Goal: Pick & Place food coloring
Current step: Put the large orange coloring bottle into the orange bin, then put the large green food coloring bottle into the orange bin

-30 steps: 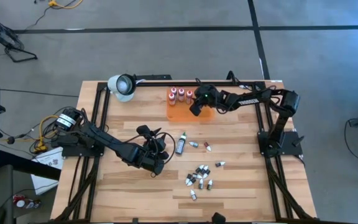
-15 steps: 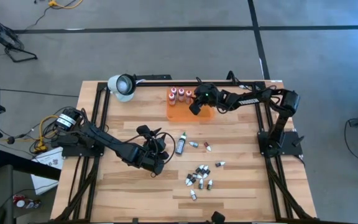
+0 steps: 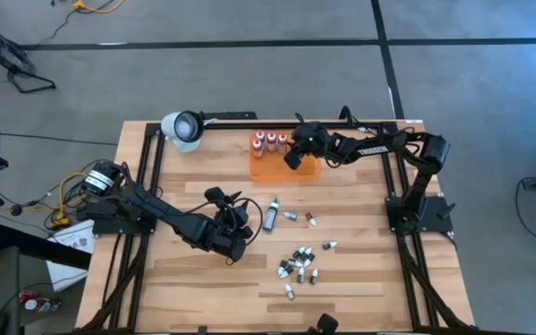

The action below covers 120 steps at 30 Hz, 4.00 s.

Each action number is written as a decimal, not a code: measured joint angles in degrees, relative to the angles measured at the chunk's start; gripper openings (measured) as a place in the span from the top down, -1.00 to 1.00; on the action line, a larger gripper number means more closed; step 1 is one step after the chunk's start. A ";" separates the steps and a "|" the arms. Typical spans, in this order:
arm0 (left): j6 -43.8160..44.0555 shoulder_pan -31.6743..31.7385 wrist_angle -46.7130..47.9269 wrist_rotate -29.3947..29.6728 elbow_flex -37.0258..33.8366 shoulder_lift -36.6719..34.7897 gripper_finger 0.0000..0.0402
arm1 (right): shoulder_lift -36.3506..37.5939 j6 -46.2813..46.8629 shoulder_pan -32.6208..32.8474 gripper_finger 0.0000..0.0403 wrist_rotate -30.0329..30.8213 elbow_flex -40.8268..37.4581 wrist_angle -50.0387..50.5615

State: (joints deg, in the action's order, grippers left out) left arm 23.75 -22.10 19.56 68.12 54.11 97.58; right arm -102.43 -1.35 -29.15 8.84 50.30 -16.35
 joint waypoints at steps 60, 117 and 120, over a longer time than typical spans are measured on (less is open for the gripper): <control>10.03 20.79 3.02 -63.78 17.91 0.00 0.16 | 59.65 -6.07 27.87 0.47 9.46 -17.73 23.62; 19.82 21.91 14.24 -65.72 29.09 19.82 -0.12 | 84.02 -8.73 46.88 0.47 13.64 -19.65 30.22; 17.31 21.93 14.74 -68.27 29.09 19.82 -0.12 | 83.97 -8.22 46.88 0.47 13.64 -19.65 30.31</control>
State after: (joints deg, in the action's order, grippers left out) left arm 41.05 -0.16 34.30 -0.15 83.20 117.40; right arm -18.46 -9.57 17.74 22.48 30.65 13.96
